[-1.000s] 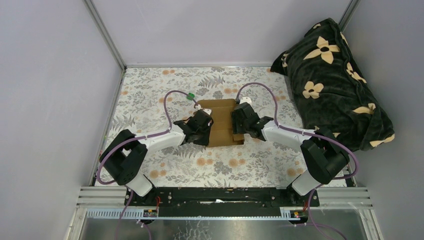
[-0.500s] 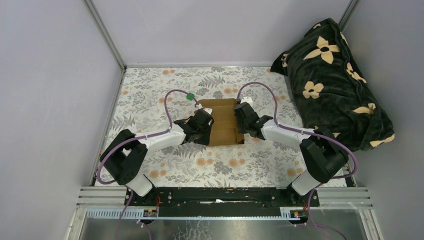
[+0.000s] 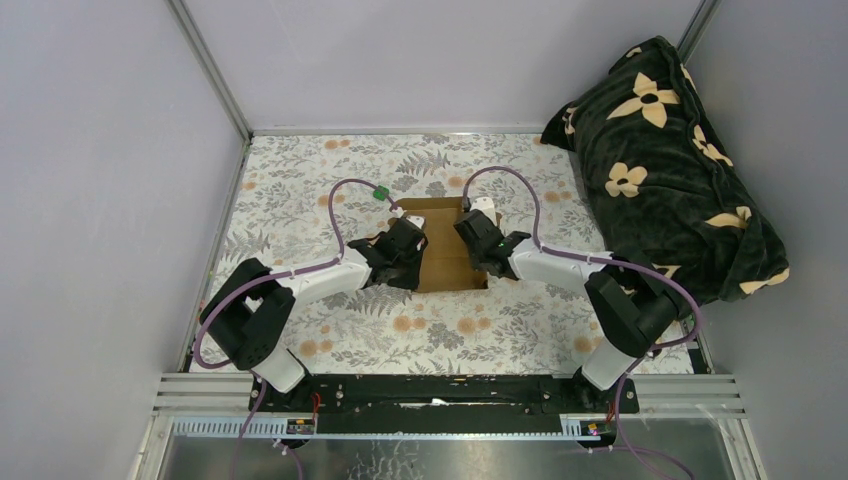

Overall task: Fold the paper box
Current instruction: Fold the paper box at the center of the board.

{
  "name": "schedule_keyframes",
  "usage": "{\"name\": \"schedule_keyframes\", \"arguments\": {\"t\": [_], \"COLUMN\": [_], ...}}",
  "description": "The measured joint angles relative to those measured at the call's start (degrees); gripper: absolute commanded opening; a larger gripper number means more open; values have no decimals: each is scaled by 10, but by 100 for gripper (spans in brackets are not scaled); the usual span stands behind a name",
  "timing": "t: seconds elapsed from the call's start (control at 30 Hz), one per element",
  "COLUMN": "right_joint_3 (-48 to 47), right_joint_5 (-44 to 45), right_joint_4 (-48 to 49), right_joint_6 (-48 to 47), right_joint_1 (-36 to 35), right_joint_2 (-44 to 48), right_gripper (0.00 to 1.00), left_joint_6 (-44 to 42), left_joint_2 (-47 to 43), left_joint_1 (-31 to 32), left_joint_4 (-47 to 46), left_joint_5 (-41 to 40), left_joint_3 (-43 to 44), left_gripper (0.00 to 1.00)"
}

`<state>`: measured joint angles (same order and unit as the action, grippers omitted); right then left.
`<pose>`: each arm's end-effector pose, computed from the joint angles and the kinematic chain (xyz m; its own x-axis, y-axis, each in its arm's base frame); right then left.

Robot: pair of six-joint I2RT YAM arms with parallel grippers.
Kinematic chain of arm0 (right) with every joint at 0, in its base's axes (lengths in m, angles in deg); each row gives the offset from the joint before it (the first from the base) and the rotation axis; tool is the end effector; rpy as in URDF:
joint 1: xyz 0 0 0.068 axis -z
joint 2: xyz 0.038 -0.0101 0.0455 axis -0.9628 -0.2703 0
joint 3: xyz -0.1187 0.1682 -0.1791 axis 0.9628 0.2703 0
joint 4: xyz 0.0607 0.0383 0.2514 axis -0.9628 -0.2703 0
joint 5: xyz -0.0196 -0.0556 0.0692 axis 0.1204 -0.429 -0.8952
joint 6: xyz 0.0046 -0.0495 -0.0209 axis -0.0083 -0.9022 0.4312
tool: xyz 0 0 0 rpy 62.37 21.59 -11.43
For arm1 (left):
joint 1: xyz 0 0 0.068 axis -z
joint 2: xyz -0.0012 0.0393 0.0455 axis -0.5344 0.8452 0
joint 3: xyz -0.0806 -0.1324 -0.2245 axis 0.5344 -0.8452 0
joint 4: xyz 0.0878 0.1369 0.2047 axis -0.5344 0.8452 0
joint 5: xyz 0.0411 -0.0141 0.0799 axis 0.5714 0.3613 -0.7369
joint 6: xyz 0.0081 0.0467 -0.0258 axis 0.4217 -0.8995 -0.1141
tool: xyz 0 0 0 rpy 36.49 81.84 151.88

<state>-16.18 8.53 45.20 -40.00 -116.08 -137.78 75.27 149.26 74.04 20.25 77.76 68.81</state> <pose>0.2606 0.2139 0.1805 -0.6770 -0.2075 -0.7061 -0.2176 0.9730 -0.0772 0.2314 -0.2044 0.1729 -0.8651 0.1376 -0.4823 0.2702 0.9380 -0.2170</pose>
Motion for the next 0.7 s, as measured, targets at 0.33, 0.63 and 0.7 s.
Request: {"name": "schedule_keyframes", "arguments": {"t": [0.33, 0.63, 0.7], "right_joint_3": [-16, -10, -9], "right_joint_5": [49, 44, 44], "right_joint_4": [-26, -53, -52], "right_joint_6": [-8, -3, 1], "right_joint_1": [-28, -37, -37], "right_joint_2": [-18, -24, -24], "right_gripper": [28, 17, 19], "left_joint_6": [0, 0, 0], "left_joint_2": [0, 0, 0], "left_joint_1": [0, -1, -1], "left_joint_4": [2, 2, 2], "left_joint_5": [0, 0, 0], "left_joint_3": [0, 0, 0], "left_gripper": [32, 32, 32]}}
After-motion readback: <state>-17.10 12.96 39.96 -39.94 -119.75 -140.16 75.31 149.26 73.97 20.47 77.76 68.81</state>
